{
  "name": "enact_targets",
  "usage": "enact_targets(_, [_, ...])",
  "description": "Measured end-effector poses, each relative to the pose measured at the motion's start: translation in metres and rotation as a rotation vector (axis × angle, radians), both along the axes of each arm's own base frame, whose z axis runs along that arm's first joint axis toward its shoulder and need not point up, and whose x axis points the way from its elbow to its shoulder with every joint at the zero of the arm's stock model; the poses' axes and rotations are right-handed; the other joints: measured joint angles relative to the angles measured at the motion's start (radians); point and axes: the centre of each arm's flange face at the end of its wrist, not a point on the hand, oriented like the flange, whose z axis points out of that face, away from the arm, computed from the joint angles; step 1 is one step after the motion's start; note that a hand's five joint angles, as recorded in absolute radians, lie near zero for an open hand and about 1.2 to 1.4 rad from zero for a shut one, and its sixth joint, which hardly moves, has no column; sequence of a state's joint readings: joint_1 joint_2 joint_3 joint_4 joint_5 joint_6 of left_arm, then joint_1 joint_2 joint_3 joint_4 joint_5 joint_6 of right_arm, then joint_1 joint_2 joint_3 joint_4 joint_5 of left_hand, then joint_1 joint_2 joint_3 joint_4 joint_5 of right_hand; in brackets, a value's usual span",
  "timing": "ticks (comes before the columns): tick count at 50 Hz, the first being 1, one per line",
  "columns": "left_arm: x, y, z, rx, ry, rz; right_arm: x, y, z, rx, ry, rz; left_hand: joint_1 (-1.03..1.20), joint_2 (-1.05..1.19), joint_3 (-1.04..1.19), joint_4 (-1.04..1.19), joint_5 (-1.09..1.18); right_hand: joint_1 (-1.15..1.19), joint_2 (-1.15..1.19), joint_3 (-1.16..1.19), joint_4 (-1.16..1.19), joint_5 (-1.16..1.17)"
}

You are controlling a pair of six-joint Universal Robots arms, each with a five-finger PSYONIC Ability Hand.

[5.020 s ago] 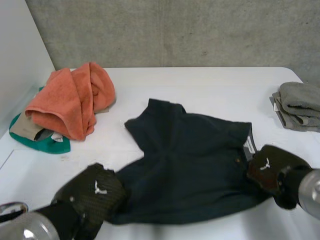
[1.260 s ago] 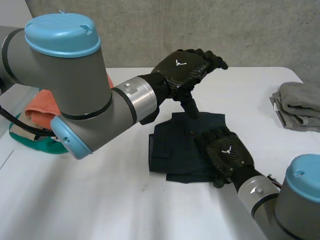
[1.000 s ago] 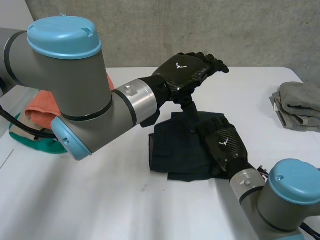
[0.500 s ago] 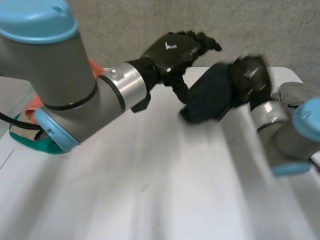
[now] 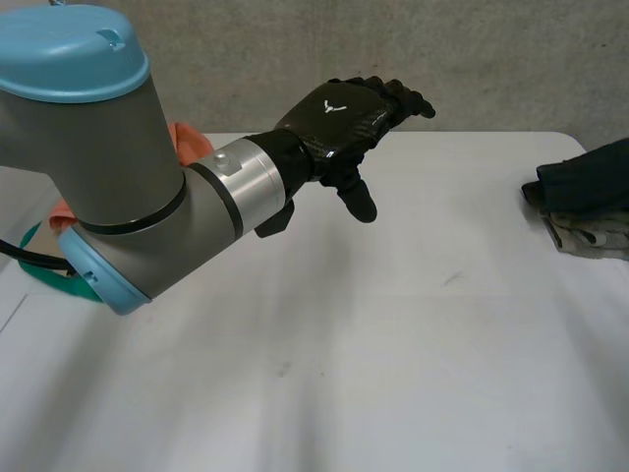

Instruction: Fold the laundry.

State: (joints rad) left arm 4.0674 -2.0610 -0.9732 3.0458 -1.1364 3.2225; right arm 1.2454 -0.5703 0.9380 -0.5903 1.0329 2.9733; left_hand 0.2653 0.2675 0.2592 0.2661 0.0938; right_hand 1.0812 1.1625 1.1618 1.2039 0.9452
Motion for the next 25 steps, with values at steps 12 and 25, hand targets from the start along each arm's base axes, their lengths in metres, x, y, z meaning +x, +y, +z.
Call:
enact_targets(12, [0.000, 0.000, -0.002, 0.005, -0.004, -0.001, -0.025, 0.014, 0.010, 0.086, -0.016, -0.015, 0.000, 0.000, 0.000, 0.000, 0.000, -0.856, -0.953, -0.950, -0.989, -0.897])
enact_targets(25, [0.000, 0.011, 0.014, -0.023, 0.023, -0.016, -0.023, 0.066, 0.137, 0.058, 0.183, -0.254, 0.000, 0.000, 0.000, 0.000, 0.000, -0.856, -0.953, -0.950, -0.991, -0.897])
